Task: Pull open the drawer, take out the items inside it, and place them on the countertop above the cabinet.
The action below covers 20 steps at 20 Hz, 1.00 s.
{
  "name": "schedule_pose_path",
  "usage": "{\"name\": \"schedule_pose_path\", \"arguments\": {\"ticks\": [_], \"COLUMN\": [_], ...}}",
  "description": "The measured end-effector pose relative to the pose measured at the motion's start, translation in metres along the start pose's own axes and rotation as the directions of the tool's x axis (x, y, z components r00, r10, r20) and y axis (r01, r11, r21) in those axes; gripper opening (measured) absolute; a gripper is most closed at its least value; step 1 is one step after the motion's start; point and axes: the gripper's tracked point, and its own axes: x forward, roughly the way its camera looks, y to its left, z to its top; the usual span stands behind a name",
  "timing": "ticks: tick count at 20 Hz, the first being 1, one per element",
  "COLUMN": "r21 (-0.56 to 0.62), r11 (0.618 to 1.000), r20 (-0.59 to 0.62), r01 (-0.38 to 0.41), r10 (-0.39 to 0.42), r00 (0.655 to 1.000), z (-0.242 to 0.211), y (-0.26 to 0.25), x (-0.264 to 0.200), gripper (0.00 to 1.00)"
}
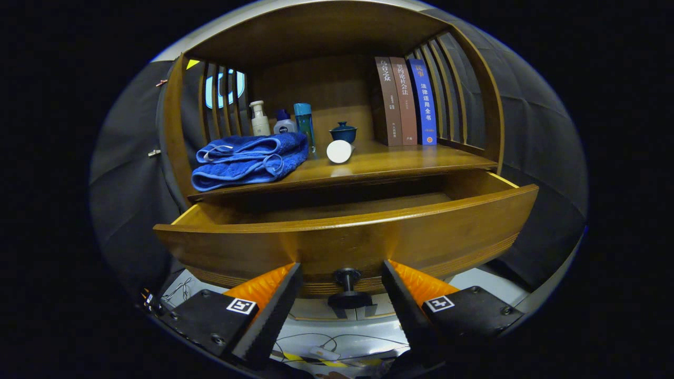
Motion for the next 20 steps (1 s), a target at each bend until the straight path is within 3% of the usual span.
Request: {"name": "schedule_pose_path", "arguments": {"ticks": [10,20], "r21": [-0.001,-0.014], "r11": [1.000,1.000], "r20": [0.015,0.015], "r01": [-0.003,0.015], "r10": [0.003,-0.015], "r00": [1.000,1.000], "z": [0.020,0.023], "y": [0.002,0.002], "x": [0.054,0.065], "gripper": [1.00,1.00]}}
